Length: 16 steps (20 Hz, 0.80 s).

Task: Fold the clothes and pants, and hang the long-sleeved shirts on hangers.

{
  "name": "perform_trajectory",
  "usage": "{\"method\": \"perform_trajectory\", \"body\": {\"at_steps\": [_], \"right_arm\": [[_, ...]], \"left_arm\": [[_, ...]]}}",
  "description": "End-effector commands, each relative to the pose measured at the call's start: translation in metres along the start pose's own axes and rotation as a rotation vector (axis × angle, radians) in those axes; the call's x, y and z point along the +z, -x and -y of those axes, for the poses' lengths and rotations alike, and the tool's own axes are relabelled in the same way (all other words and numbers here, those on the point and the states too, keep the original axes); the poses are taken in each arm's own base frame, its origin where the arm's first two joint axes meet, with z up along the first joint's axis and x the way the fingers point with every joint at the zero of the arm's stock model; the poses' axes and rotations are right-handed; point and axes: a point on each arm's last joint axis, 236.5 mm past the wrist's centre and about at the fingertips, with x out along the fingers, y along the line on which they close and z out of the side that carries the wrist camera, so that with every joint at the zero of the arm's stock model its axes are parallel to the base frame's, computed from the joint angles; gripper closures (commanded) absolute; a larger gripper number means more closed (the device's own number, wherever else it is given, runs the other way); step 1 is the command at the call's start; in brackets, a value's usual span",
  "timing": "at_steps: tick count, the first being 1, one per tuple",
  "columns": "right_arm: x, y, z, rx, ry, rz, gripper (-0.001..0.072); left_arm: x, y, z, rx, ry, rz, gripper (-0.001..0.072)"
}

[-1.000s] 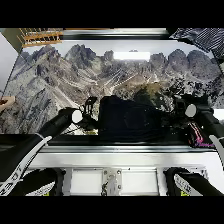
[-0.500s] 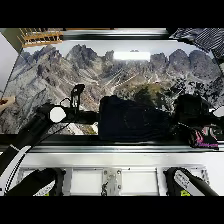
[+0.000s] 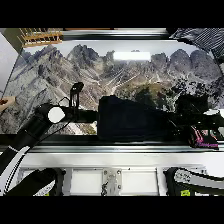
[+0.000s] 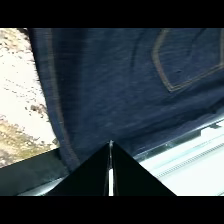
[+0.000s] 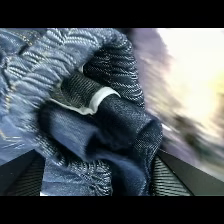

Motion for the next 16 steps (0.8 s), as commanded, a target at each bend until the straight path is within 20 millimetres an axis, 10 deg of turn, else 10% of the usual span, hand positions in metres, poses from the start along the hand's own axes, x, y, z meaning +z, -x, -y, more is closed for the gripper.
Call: {"method": "perform_trajectory", "body": {"at_steps": [1, 3, 5, 9, 13, 16], "right_arm": [[-0.006, -0.025, -0.010, 0.018, 0.033, -0.044, 0.0049], [-0.012, -0.034, -0.024, 0.030, 0.092, -0.069, 0.0506], [-0.015, -0.038, -0.041, 0.053, 0.140, -0.083, 0.0653], [0.032, 0.003, -0.087, 0.045, 0.240, 0.059, 0.0682], [0.130, 0.123, -0.123, -0.082, 0.177, 0.470, 0.0682], [0.165, 0.216, -0.115, -0.135, 0.045, 0.750, 0.0681]], "left_arm": [[0.001, 0.000, 0.000, -0.001, 0.001, 0.006, 0.0699], [0.001, 0.000, 0.000, -0.001, 0.001, 0.005, 0.0699], [0.001, 0.000, 0.000, -0.001, 0.001, 0.005, 0.0699], [0.002, 0.000, 0.000, -0.001, 0.001, 0.006, 0.0699], [0.009, 0.000, 0.001, -0.006, 0.001, 0.036, 0.0699], [0.012, 0.000, 0.002, -0.008, 0.001, 0.049, 0.0699]]}}
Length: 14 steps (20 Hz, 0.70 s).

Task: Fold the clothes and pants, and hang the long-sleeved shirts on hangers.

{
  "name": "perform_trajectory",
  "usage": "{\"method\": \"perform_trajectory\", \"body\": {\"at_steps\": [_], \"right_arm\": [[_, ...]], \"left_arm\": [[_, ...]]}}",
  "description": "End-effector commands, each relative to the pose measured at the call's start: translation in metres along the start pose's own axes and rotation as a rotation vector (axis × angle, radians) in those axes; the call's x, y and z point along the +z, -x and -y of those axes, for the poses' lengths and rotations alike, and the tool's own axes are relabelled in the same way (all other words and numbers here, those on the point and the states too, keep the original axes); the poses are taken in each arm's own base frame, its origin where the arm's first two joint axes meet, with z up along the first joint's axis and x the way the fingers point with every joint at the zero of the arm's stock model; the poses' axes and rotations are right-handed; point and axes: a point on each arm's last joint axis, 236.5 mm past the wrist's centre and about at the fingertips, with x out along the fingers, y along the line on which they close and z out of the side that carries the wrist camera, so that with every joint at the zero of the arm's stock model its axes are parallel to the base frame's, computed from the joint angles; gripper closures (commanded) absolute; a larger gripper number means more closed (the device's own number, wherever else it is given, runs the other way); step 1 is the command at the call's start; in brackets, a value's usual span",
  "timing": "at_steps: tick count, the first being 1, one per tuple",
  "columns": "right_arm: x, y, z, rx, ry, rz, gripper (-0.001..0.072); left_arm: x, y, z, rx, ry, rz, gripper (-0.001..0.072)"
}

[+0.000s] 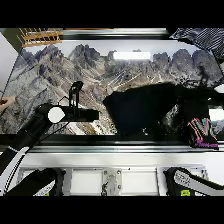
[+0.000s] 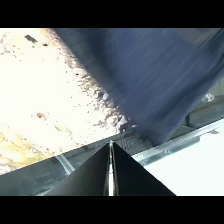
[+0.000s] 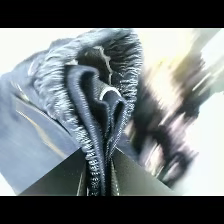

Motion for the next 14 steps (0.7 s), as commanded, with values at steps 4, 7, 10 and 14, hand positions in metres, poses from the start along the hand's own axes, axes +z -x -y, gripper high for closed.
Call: {"method": "perform_trajectory", "body": {"at_steps": [4, 7, 10, 14], "right_arm": [[0.089, 0.134, 0.058, -0.179, -0.249, 0.433, 0.0682], [0.074, 0.179, 0.101, -0.346, -0.357, 0.517, 0.0682], [0.030, 0.207, 0.130, -0.487, -0.480, 0.558, 0.0682], [-0.061, 0.198, 0.148, -0.574, -0.629, 0.507, 0.0682]], "left_arm": [[0.004, 0.000, 0.000, -0.002, 0.000, 0.018, 0.0700], [0.004, 0.000, 0.000, -0.002, 0.000, 0.018, 0.0699], [0.004, 0.000, 0.000, -0.002, 0.000, 0.018, 0.0699], [0.004, 0.000, 0.000, -0.002, 0.000, 0.017, 0.0699]]}}
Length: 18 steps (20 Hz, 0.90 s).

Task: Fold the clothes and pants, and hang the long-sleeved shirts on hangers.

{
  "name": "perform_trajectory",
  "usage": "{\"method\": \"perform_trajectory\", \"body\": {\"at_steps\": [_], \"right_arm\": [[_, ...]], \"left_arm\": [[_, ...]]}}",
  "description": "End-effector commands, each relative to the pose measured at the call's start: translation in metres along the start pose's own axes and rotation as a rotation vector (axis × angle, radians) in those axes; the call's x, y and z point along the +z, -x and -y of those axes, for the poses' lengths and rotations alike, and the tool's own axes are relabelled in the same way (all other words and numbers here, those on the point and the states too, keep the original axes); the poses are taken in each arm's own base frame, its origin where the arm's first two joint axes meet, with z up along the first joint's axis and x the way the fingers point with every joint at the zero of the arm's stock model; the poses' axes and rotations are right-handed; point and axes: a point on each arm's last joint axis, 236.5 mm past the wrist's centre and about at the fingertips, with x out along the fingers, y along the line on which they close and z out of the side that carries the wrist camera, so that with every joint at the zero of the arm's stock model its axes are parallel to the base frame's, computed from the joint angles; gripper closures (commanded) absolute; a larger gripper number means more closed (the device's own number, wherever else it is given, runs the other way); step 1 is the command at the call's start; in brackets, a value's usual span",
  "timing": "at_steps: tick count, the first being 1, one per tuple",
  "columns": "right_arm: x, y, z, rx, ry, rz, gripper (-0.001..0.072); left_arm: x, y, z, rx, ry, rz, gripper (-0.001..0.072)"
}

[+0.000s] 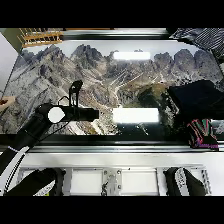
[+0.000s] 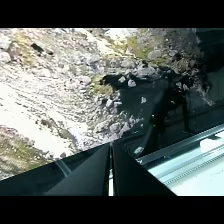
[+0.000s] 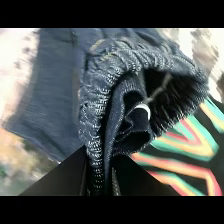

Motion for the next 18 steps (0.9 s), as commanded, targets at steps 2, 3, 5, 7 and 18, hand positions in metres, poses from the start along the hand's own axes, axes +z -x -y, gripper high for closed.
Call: {"method": "perform_trajectory", "body": {"at_steps": [2, 3, 5, 7, 18], "right_arm": [[-0.049, 0.006, 0.070, -0.187, -0.077, -0.028, 0.0682], [-0.061, 0.007, 0.087, -0.240, -0.076, -0.044, 0.0682], [-0.077, 0.008, 0.112, -0.313, -0.057, -0.054, 0.0682], [-0.086, 0.008, 0.126, -0.351, -0.039, -0.062, 0.0681], [-0.080, 0.024, 0.008, 0.098, 0.656, -0.074, 0.0043]], "left_arm": [[0.000, 0.000, 0.000, 0.000, 0.000, 0.000, 0.0699], [0.000, 0.000, 0.000, 0.000, 0.000, 0.000, 0.0699], [0.000, 0.000, 0.000, 0.000, 0.000, -0.001, 0.0699], [-0.001, 0.000, 0.000, 0.001, 0.000, -0.003, 0.0699], [-0.001, 0.000, 0.000, 0.001, 0.000, -0.004, 0.0699]]}}
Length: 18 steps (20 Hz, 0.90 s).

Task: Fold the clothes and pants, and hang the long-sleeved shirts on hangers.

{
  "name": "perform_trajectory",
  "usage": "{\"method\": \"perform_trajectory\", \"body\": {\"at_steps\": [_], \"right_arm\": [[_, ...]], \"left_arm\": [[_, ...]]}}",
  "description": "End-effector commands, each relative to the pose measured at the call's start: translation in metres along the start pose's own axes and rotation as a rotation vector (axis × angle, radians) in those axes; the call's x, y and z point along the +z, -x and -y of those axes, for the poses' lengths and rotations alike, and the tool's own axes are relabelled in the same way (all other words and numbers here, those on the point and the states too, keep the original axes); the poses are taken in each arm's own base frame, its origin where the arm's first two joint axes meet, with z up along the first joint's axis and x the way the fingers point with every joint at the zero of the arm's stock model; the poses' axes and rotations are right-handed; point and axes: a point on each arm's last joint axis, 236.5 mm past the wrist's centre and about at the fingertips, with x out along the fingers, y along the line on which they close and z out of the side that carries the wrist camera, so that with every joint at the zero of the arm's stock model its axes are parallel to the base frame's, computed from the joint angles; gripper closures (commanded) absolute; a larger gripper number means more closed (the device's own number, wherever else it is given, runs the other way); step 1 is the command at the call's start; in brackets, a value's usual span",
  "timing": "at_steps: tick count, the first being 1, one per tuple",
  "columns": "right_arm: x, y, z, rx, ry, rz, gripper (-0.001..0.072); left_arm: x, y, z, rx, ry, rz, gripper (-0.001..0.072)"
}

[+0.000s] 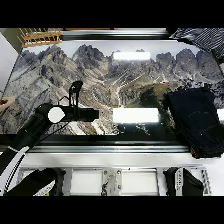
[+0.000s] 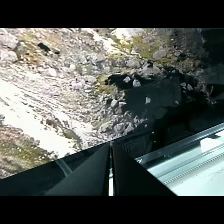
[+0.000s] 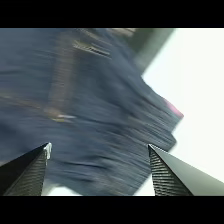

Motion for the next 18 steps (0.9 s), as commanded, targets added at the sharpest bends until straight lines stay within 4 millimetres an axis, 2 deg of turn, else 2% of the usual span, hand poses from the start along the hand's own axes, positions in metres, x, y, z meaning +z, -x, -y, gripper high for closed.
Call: {"method": "perform_trajectory", "body": {"at_steps": [1, 2, 3, 4, 6, 8, 10, 12, 14, 15, 17, 18], "right_arm": [[0.020, 0.040, -0.117, 0.473, 0.219, 0.117, 0.0044], [0.017, 0.059, -0.158, 0.643, 0.237, 0.128, 0.0061], [0.010, 0.075, -0.188, 0.769, 0.267, 0.124, 0.0110], [0.000, 0.087, -0.211, 0.861, 0.314, 0.110, 0.0130], [-0.033, 0.096, -0.244, 0.959, 0.444, 0.034, 0.0129], [-0.067, 0.098, -0.266, 1.010, 0.558, -0.053, 0.0129], [-0.093, 0.099, -0.281, 1.046, 0.625, -0.126, 0.0129], [-0.110, 0.096, -0.289, 1.061, 0.660, -0.183, 0.0130], [-0.117, 0.092, -0.292, 1.062, 0.670, -0.214, 0.0131], [-0.118, 0.091, -0.292, 1.061, 0.669, -0.219, 0.0179], [-0.118, 0.091, -0.292, 1.061, 0.669, -0.218, 0.0589], [-0.118, 0.091, -0.292, 1.061, 0.670, -0.219, 0.0675]], "left_arm": [[0.000, 0.000, 0.000, 0.000, 0.001, 0.001, 0.0699], [0.001, 0.000, 0.000, 0.000, 0.001, 0.002, 0.0699], [0.001, 0.000, 0.000, 0.000, 0.001, 0.003, 0.0699], [0.001, 0.000, 0.000, 0.000, 0.000, 0.003, 0.0699], [0.001, 0.000, 0.000, 0.000, 0.001, 0.003, 0.0699], [0.001, 0.000, 0.000, 0.000, 0.001, 0.003, 0.0699], [0.001, 0.000, 0.000, -0.001, 0.002, 0.002, 0.0699], [0.001, 0.000, 0.000, -0.001, 0.002, 0.002, 0.0699], [0.001, 0.000, 0.000, -0.001, 0.002, 0.002, 0.0699], [0.001, 0.000, 0.000, -0.001, 0.001, 0.002, 0.0699], [0.001, 0.000, 0.000, -0.001, 0.001, 0.002, 0.0699], [0.001, 0.000, 0.000, -0.001, 0.002, 0.002, 0.0699]]}}
